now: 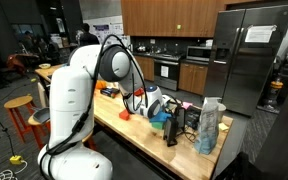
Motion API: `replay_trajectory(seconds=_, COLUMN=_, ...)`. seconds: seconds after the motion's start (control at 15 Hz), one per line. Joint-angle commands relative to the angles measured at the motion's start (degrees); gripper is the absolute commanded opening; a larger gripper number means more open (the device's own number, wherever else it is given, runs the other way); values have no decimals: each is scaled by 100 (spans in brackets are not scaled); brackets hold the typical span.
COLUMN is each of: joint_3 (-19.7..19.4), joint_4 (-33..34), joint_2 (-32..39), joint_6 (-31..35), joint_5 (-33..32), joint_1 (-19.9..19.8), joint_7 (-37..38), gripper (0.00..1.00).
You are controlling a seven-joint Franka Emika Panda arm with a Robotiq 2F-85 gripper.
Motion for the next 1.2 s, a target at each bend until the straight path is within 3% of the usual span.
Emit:
replay_trajectory(seconds=0.0, joint_3=717, joint_4=-139, joint_2=-384, joint_6=-708, joint_5=665, joint_1=-389, joint_7=-82, gripper=100)
replay_trajectory(seconds=0.27, joint_3=1863, joint_4=-123, joint_2=-549, joint_6=-1177, joint_5=2247, joint_1=-1006, joint_7=-955, gripper=100)
replay_trajectory(seconds=0.53, joint_3=2530, joint_4=-39, joint_2=-646, joint_6=-1556, joint_5=3827, joint_1=-1429, joint_7=-2121, gripper=100)
replay_trajectory(seconds=0.73, joint_3=2707, joint_4=-11, joint_2=-736, joint_6=-1942, joint_5=4801, joint_1=-1634, joint_7=-2935, gripper=100)
replay_trajectory(seconds=1.13, joint_3=2677, joint_4=45, joint_2=-865, joint_6=-2887, joint_5=6287, joint_1=-1869, joint_7=-4300, gripper=100)
